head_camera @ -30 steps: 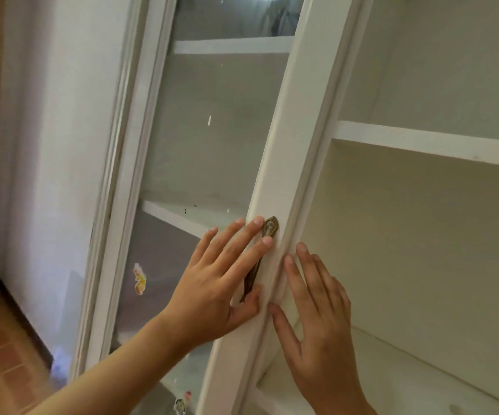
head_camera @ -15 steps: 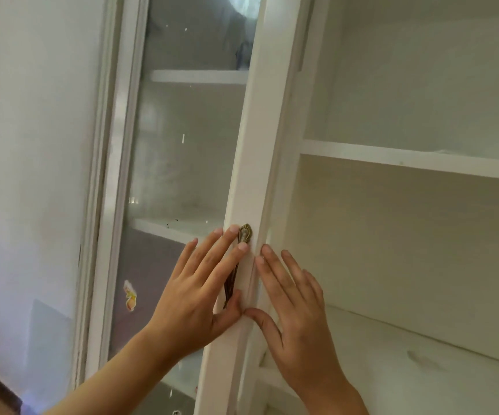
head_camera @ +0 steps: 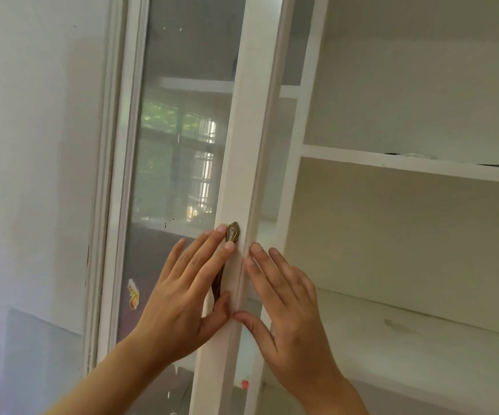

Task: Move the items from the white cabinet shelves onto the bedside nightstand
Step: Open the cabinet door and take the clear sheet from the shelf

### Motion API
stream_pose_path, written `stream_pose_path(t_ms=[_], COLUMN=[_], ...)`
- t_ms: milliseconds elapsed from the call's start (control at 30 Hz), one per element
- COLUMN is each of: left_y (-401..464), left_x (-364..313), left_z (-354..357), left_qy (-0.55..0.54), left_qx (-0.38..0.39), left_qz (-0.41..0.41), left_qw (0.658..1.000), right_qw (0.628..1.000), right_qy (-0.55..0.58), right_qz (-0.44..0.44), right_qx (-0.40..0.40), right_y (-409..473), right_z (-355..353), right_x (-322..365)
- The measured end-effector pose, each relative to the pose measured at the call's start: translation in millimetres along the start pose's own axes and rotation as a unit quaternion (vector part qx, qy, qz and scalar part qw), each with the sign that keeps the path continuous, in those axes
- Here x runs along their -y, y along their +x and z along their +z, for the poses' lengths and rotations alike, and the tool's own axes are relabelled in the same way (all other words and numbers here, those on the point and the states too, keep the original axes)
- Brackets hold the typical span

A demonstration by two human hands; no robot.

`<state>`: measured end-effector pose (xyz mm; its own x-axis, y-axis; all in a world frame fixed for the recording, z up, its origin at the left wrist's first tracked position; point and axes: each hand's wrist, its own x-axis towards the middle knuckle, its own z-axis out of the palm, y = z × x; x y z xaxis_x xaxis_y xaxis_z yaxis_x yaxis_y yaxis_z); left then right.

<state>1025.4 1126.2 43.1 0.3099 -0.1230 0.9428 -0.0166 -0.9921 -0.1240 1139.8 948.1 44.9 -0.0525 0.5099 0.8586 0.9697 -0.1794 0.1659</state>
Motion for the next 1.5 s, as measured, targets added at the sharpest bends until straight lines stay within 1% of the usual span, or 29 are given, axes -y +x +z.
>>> stream_pose_path(t_ms=[233,433,833,1000,1167,1267,1500], left_y=[-9.4,-17.0,-41.8,-49.9,-62.4,-75.6,-129.3], left_x=[2.8,3.3,14.8,22.0,32.3,37.4,36.5], left_z=[-30.5,-56.9,-120.7,-152.1,-182.2,-202.2,-232.7], left_qy=[0.026,0.036,0.046,0.078,0.110,0.126,0.167], left_qx=[-0.020,-0.030,-0.045,-0.047,-0.032,-0.007,0.064], left_qz=[0.012,0.004,-0.018,-0.016,-0.031,-0.041,-0.047], left_qw=[0.999,0.999,0.998,0.996,0.993,0.991,0.983], right_qw=[1.000,0.999,0.994,0.991,0.988,0.986,0.981], right_qy=[0.016,0.028,0.079,0.090,0.110,0.124,0.149], right_qz=[-0.017,-0.026,-0.073,-0.089,-0.104,-0.113,-0.117], right_qx=[-0.009,-0.020,-0.034,-0.038,-0.019,-0.012,-0.037], right_y=[3.5,7.6,24.3,34.6,43.3,48.6,57.3], right_z=[-9.5,-8.9,-1.2,4.5,9.5,15.2,29.3], right_x=[32.7,56.6,114.2,140.1,163.4,176.0,197.1])
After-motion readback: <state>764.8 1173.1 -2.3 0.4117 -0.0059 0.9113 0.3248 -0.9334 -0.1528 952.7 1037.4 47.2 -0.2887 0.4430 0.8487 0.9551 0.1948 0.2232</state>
